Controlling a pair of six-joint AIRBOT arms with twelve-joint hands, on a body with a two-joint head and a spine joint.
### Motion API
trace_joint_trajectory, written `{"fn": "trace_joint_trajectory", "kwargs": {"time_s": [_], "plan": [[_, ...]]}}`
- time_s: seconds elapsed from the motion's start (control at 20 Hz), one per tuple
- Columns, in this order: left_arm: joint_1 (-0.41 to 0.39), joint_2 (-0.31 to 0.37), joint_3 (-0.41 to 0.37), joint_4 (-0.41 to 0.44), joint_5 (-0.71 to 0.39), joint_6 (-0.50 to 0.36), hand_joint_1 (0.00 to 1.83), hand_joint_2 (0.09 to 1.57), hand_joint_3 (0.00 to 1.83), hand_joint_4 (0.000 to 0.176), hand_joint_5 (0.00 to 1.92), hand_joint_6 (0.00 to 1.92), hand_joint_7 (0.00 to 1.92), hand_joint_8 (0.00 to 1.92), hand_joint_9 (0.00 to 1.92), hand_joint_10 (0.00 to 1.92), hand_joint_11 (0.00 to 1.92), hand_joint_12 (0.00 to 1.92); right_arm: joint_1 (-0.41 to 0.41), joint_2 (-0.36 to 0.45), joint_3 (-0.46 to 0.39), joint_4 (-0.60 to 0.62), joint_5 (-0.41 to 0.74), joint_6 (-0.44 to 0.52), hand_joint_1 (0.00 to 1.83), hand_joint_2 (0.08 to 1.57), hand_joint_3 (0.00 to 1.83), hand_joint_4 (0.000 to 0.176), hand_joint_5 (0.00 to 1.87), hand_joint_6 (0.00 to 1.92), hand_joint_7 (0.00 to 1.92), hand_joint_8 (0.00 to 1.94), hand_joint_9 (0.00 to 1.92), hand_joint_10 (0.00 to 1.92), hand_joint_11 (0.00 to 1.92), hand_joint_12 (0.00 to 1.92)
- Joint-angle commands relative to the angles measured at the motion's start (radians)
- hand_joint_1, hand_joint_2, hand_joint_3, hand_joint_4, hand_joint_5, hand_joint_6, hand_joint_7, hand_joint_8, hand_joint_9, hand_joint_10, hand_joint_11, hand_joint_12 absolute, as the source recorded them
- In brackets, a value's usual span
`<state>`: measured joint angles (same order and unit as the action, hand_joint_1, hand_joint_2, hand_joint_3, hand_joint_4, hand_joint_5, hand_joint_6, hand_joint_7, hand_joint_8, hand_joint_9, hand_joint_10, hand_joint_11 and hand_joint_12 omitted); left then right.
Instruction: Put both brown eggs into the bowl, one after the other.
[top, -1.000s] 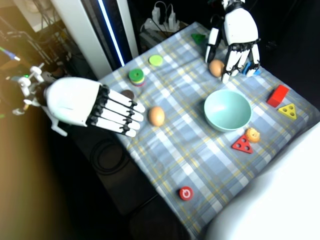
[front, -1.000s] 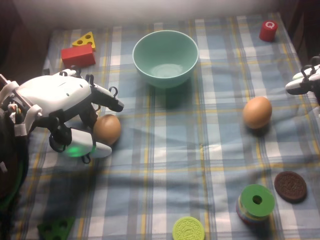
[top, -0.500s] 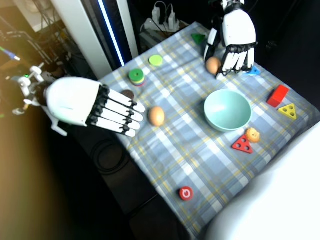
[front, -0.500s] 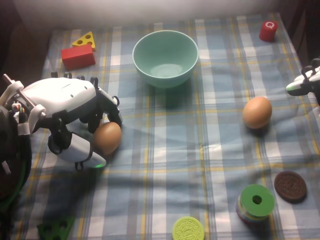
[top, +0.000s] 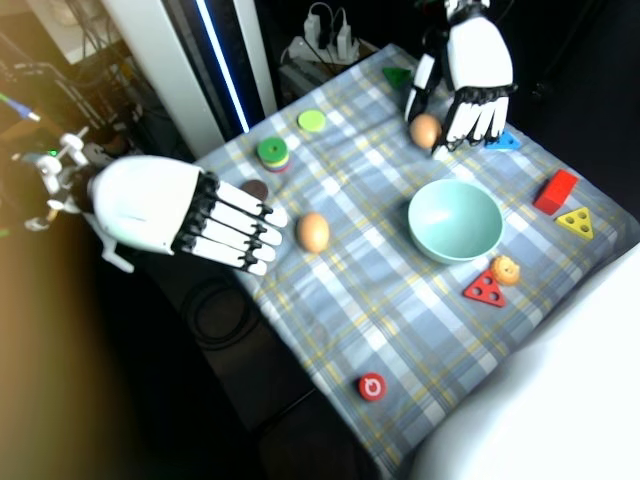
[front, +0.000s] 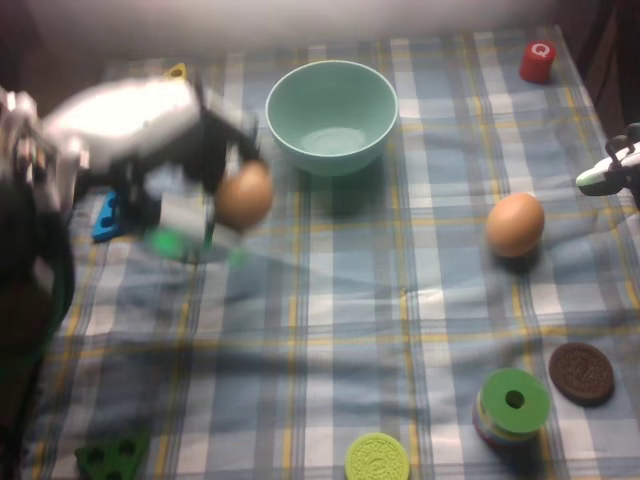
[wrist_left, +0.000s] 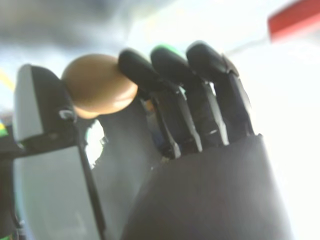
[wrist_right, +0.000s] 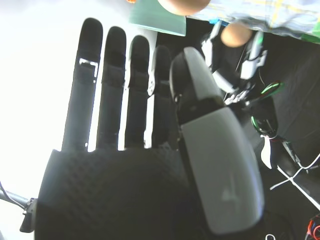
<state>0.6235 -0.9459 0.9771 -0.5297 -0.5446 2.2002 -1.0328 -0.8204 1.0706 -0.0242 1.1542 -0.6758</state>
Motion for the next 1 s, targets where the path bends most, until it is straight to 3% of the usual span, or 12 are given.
{"fn": "trace_joint_trajectory", "kwargs": {"time_s": [0.0,0.1,0.2,0.25,0.35,0.4,0.45,0.6,0.7,0.8,0.85,0.95], "plan": [[-0.034,-0.017,0.017,0.025,-0.12,-0.004,1.19,1.05,0.0,0.0,1.12,0.72,0.97,1.05,0.68,1.52,0.41,1.77,0.002,0.005,0.003,0.027,0.12,0.006,1.04,1.3,0.0,0.0,0.75,0.0,0.83,0.0,0.82,0.0,0.64,0.44],[-0.105,-0.064,0.084,0.015,-0.078,-0.004,1.25,1.09,0.0,0.0,1.13,0.48,0.99,1.19,0.73,1.44,0.53,1.76,0.002,0.0,0.006,0.027,0.12,0.006,1.02,1.3,0.0,0.0,0.75,0.0,0.84,0.01,0.82,0.0,0.63,0.45],[-0.173,-0.13,0.178,-0.025,0.025,-0.004,1.17,1.04,0.0,0.0,1.17,0.64,0.99,1.0,0.69,1.6,0.55,1.89,0.002,-0.006,0.009,0.026,0.12,0.006,0.99,1.31,0.0,0.0,0.76,0.0,0.84,0.0,0.82,0.0,0.6,0.5],[-0.184,-0.153,0.209,-0.037,0.052,-0.004,1.26,1.05,0.0,0.0,1.2,0.41,1.06,1.05,0.74,1.24,0.51,1.63,0.002,-0.009,0.011,0.026,0.12,0.006,1.0,1.3,0.0,0.0,0.76,0.0,0.85,0.0,0.83,0.0,0.61,0.52],[-0.205,-0.217,0.287,-0.063,0.129,0.0,1.18,1.04,0.0,0.0,1.16,0.66,1.07,0.95,0.75,1.54,0.52,1.79,0.002,-0.015,0.014,0.026,0.118,0.006,0.96,1.3,0.0,0.0,0.77,0.0,0.86,0.0,0.84,0.01,0.62,0.53],[-0.208,-0.239,0.312,-0.086,0.15,0.022,1.14,1.05,0.0,0.0,1.13,0.71,1.03,0.98,0.73,1.59,0.56,1.85,0.002,-0.015,0.014,0.025,0.117,0.006,1.02,1.28,0.02,0.0,0.7,1.13,0.87,0.01,0.86,0.01,0.64,0.49],[-0.213,-0.254,0.328,-0.108,0.166,0.05,1.13,1.06,0.0,0.0,1.12,0.73,1.05,0.84,0.75,1.5,0.57,1.84,0.002,-0.015,0.015,0.024,0.117,0.006,1.02,1.3,0.01,0.0,0.65,1.41,0.88,0.0,0.86,0.0,0.65,0.49],[-0.223,-0.287,0.368,-0.171,0.201,0.124,1.13,1.08,0.0,0.0,1.06,0.83,0.81,1.17,0.6,1.69,0.49,1.92,0.002,-0.018,0.018,0.023,0.117,0.006,1.03,1.31,0.0,0.0,0.63,1.49,0.87,0.0,0.84,0.0,0.61,0.53],[-0.224,-0.299,0.385,-0.183,0.212,0.124,1.23,1.09,0.0,0.0,1.03,0.86,0.99,0.99,0.71,1.47,0.53,1.81,0.002,-0.02,0.019,0.023,0.116,0.006,1.02,1.31,0.0,0.0,0.63,1.5,0.87,0.0,0.83,0.0,0.58,0.54],[-0.224,-0.302,0.392,-0.19,0.215,0.124,1.26,1.11,0.0,0.0,1.07,0.55,0.96,1.25,0.75,1.24,0.52,1.64,0.001,-0.021,0.019,0.023,0.115,0.006,1.0,1.32,0.0,0.0,0.62,1.51,0.86,0.0,0.83,0.0,0.59,0.54],[-0.224,-0.302,0.392,-0.191,0.215,0.124,1.26,1.12,0.0,0.0,1.05,0.56,0.96,1.27,0.75,1.2,0.51,1.64,0.001,-0.021,0.019,0.022,0.115,0.006,0.9,1.33,0.01,0.0,0.61,0.6,0.84,0.02,0.82,0.03,0.59,0.55],[-0.224,-0.302,0.392,-0.191,0.219,0.124,1.26,1.12,0.0,0.0,1.0,0.68,0.96,1.26,0.74,1.03,0.46,1.57,0.001,-0.021,0.019,0.023,0.115,0.006,0.93,1.32,0.0,0.0,0.74,0.06,0.84,0.0,0.83,0.01,0.6,0.55]]}}
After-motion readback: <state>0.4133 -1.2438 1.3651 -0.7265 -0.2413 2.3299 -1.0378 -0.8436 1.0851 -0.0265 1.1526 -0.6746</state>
